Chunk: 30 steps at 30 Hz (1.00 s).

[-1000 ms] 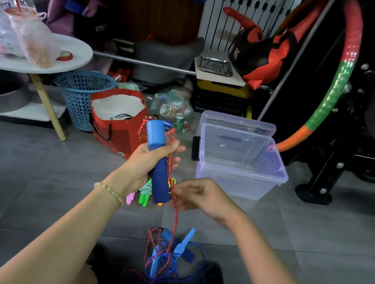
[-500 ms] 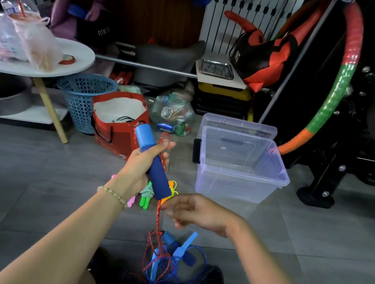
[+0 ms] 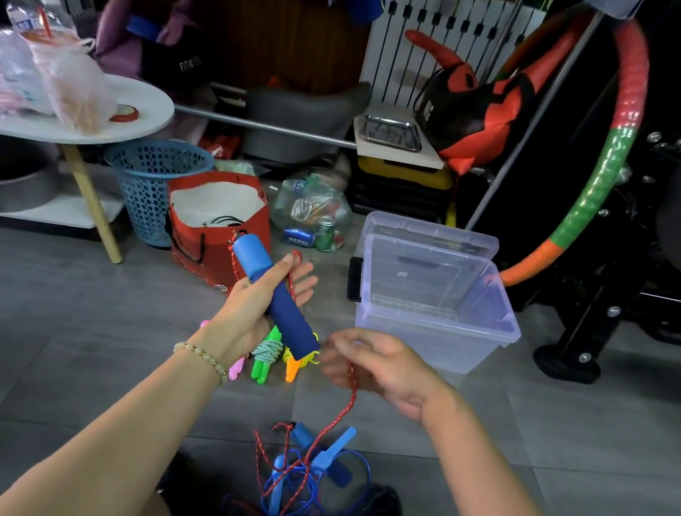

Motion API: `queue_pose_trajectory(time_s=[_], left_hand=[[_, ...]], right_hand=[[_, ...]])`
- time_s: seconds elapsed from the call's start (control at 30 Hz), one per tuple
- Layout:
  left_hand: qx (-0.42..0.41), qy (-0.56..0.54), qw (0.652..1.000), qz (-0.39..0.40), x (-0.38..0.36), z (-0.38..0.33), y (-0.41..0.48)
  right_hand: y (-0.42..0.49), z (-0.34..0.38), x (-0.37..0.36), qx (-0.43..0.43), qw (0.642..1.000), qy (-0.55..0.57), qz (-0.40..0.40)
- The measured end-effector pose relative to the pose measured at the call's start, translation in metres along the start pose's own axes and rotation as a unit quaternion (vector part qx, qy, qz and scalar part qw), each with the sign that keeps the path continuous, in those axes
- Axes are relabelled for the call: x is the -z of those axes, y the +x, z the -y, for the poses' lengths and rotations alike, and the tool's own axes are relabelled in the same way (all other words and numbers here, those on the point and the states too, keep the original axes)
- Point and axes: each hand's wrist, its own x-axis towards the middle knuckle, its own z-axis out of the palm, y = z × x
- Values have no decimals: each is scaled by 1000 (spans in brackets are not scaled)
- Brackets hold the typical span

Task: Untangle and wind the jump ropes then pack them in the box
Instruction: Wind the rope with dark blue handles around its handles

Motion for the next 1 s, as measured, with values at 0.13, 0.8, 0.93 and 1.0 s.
queue_pose_trajectory(time_s=[0.13,0.8,0.93,1.0], left_hand=[[44,197,978,53,5,-3,-11],[-101,234,958,129,-47,-52,-55],[-17,297,924,238,-40,-23,-86],[-31,285,925,248,-41,-18,-90]], right_hand=[[-3,24,11,129,981,103,-99],[-36,80,-17,132,990,-26,-49],[-33,111,-7,219,961,54,-158],[-31,112,-5,219,957,50,-183]])
